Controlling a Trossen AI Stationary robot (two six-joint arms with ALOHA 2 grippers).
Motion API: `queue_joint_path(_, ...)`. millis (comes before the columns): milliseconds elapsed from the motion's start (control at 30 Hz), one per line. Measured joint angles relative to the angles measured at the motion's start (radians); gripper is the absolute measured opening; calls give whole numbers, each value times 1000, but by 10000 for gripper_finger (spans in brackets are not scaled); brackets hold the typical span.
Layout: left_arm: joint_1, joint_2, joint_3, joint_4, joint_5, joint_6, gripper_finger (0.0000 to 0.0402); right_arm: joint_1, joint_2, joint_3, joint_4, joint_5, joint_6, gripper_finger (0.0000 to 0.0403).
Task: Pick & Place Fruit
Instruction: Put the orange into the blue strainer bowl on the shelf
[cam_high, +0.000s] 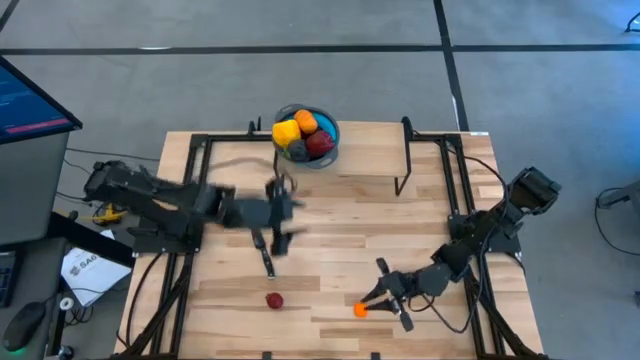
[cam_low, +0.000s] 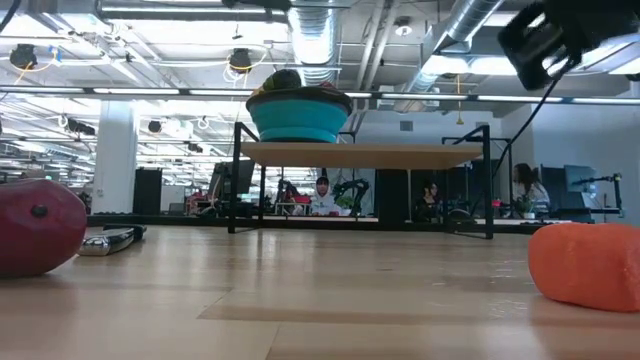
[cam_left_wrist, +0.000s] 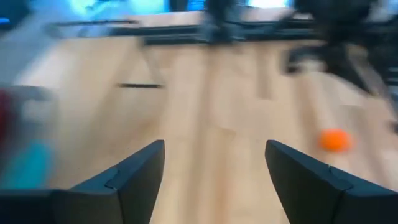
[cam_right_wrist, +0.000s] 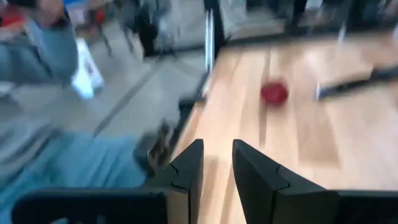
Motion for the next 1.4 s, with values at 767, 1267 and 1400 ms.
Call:
queue_joint_path(767, -319, 0, -601, 632, -166, -307, 251, -42, 356, 231, -435, -133, -138, 301)
queue_joint_path(1267, -319, 0, -616, 682, -190, -305, 250, -72, 250, 232, -439, -127, -97, 138)
queue_joint_path(1400, -315, 0, -616, 694, -200, -305, 250, -139, 163, 232, -438, -125, -173, 138)
